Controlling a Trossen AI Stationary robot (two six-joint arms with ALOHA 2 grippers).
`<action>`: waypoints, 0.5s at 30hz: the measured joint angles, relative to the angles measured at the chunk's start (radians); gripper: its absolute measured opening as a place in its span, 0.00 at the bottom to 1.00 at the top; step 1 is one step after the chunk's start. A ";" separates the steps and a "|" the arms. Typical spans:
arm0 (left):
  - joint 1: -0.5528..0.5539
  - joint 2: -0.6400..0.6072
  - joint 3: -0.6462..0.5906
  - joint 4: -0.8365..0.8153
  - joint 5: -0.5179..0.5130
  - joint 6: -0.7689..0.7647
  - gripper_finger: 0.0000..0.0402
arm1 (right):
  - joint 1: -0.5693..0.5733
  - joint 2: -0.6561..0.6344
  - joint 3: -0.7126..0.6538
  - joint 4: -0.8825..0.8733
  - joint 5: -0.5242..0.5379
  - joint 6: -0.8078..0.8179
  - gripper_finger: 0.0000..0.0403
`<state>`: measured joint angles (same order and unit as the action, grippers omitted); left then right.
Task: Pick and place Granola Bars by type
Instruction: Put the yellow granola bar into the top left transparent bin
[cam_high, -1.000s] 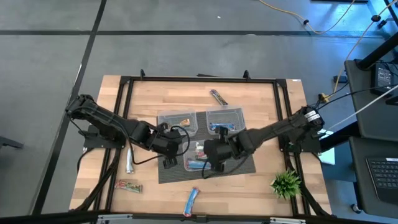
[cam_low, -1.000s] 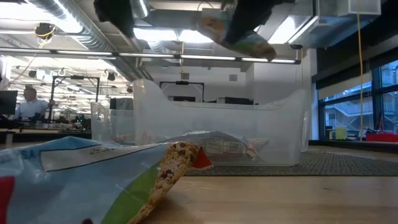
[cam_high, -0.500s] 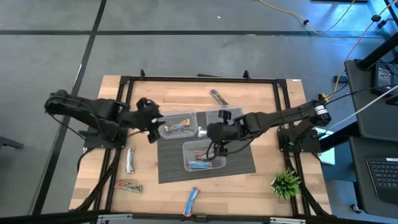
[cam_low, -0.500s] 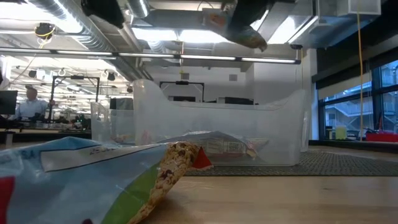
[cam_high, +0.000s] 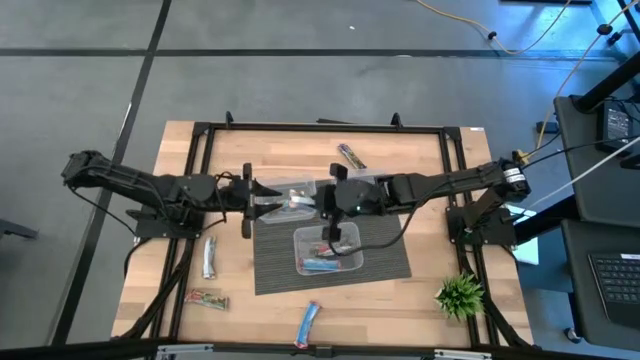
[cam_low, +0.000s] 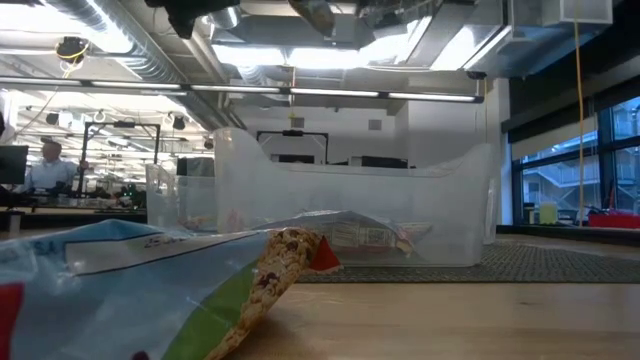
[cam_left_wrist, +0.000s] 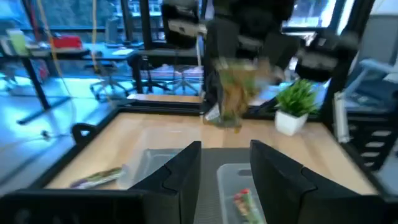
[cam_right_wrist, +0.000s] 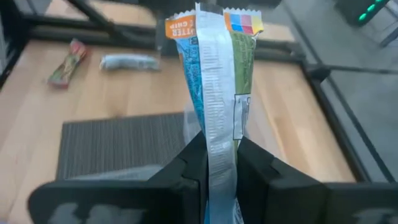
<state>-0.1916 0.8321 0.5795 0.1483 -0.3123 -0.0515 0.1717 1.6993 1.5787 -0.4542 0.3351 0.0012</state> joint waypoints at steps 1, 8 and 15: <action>0.000 0.002 -0.009 0.004 -0.014 0.017 0.32 | -0.006 0.000 0.000 0.012 -0.005 -0.005 0.16; 0.000 0.012 -0.015 0.031 -0.075 0.012 0.33 | -0.033 0.015 -0.001 0.064 -0.052 -0.006 0.16; 0.000 0.013 -0.015 0.095 -0.068 -0.029 0.46 | -0.043 0.015 0.000 0.122 -0.051 -0.036 0.16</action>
<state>-0.1913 0.8448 0.5640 0.2436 -0.3805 -0.0809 0.1284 1.7142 1.5784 -0.3317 0.2836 -0.0353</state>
